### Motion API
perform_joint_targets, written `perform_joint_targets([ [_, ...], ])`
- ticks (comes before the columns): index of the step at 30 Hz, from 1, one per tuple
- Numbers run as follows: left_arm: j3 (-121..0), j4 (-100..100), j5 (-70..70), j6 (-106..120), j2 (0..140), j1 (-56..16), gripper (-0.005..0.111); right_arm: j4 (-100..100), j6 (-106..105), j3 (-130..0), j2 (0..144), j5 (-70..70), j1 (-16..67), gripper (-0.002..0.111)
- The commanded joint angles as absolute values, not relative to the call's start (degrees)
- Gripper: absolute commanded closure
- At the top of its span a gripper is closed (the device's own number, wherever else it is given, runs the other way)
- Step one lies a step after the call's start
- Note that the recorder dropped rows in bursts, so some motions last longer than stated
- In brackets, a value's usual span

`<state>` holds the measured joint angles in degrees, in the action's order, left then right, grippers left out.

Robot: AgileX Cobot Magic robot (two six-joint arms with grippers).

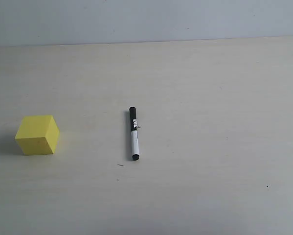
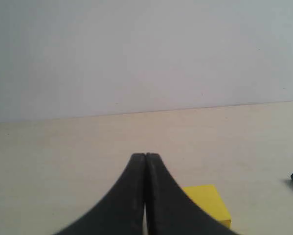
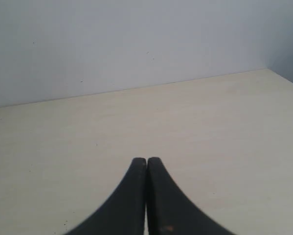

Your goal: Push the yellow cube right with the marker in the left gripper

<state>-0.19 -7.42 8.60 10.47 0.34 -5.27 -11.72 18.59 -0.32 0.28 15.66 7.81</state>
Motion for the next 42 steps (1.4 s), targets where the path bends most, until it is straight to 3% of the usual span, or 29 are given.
perform_joint_targets([
  [1,0.0,-7.73,8.42,10.26,0.0,-5.16,0.107,-12.14,18.21,0.0,0.0,15.44,7.53,0.108],
  [26,0.0,-14.19,7.95,4.76,0.0,-5.16,0.107,-12.14,18.21,0.0,0.0,15.44,7.53,0.108],
  [32,0.0,-29.15,4.41,2.35,0.0,-5.16,0.107,-12.14,18.21,0.0,0.0,15.44,7.53,0.108],
  [42,-2.11,-31.31,-13.37,-12.03,0.0,-5.16,0.107,-12.14,18.21,0.0,0.0,15.44,7.53,0.108],
])
